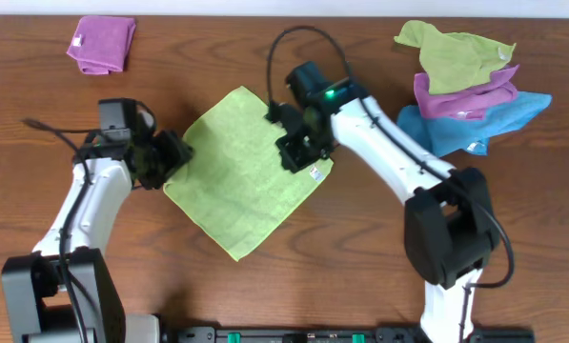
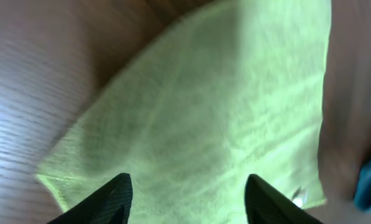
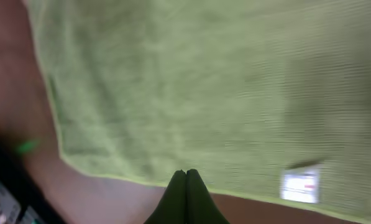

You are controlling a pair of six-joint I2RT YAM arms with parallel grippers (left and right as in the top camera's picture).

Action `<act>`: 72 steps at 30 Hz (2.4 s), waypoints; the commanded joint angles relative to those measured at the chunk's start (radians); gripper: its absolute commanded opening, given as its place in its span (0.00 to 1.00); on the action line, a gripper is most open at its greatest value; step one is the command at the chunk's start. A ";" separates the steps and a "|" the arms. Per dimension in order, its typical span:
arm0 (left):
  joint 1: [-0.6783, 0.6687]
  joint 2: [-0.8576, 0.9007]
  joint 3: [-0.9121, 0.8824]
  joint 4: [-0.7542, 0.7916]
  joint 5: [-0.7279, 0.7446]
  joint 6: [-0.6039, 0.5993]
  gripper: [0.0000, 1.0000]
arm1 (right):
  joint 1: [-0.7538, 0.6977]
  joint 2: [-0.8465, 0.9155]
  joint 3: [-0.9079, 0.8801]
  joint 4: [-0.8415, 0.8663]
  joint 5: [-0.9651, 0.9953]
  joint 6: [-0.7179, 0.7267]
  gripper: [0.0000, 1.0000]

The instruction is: Fold the cloth

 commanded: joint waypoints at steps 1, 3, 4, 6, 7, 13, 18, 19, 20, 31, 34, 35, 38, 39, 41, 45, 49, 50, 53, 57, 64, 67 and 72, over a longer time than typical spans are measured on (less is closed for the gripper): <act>-0.074 -0.005 0.008 -0.018 -0.080 0.069 0.58 | -0.019 -0.005 0.006 0.010 0.001 0.003 0.01; -0.116 0.001 0.008 -0.037 -0.190 0.067 0.60 | -0.024 -0.005 0.006 0.010 0.001 0.002 0.01; -0.126 0.005 0.008 -0.042 -0.208 0.067 0.60 | -0.024 -0.005 0.006 0.011 0.001 0.002 0.01; -0.136 0.015 0.008 -0.049 -0.211 0.052 0.61 | -0.024 -0.005 0.006 0.013 0.001 0.002 0.01; -0.136 0.023 0.008 -0.046 -0.219 0.044 0.60 | -0.024 -0.005 0.006 0.013 0.001 0.002 0.01; -0.135 0.105 0.008 0.004 -0.252 -0.016 0.61 | -0.024 -0.005 0.006 0.008 0.001 0.002 0.01; -0.135 0.127 0.008 0.092 -0.181 -0.019 0.59 | -0.023 -0.005 0.006 0.007 0.001 0.002 0.01; -0.135 0.129 0.008 0.095 -0.193 -0.019 0.60 | -0.023 -0.005 0.006 0.006 0.001 0.002 0.01; -0.134 0.132 0.008 0.095 -0.204 -0.019 0.61 | -0.023 -0.005 0.006 0.006 0.001 0.002 0.01; -0.134 0.200 0.008 0.097 -0.264 -0.005 0.60 | -0.023 -0.005 0.006 0.009 0.001 0.002 0.01; -0.125 0.195 0.008 0.098 -0.291 0.008 0.60 | -0.023 -0.005 0.006 0.006 0.001 0.002 0.01; -0.122 0.192 0.008 0.099 -0.291 0.008 0.60 | -0.023 -0.005 0.006 0.006 0.001 0.002 0.01; -0.113 0.178 0.010 0.101 -0.346 0.008 0.60 | -0.023 -0.005 0.006 0.006 0.001 0.002 0.01; -0.111 0.174 0.010 0.101 -0.370 0.012 0.60 | -0.023 -0.005 0.006 0.006 0.001 0.002 0.01; -0.110 0.167 0.010 0.099 -0.408 0.012 0.61 | -0.023 -0.005 0.006 0.006 0.001 0.002 0.01; -0.107 0.167 0.010 0.106 -0.467 0.011 0.61 | -0.023 -0.005 0.006 0.006 0.001 0.002 0.01; -0.106 0.167 0.010 0.171 -0.491 0.007 0.64 | -0.023 -0.005 0.006 0.007 0.001 0.002 0.01; -0.106 0.167 0.010 0.202 -0.491 0.006 0.64 | -0.023 -0.005 0.006 0.007 0.001 0.002 0.01; -0.106 0.167 0.010 0.287 -0.492 -0.012 0.63 | -0.023 -0.005 0.006 0.006 0.001 0.002 0.01; -0.106 0.167 0.010 0.338 -0.513 -0.012 0.61 | -0.023 -0.005 0.006 0.006 0.001 0.002 0.01; -0.106 0.146 0.015 0.310 -0.503 -0.011 0.63 | -0.028 -0.005 0.006 0.010 0.074 -0.007 0.01; -0.106 0.092 0.027 0.261 -0.410 -0.011 0.66 | -0.060 -0.005 0.006 0.011 0.088 -0.033 0.01; -0.106 -0.037 0.033 0.088 -0.326 -0.015 0.77 | -0.169 -0.005 0.006 0.012 0.069 -0.033 0.16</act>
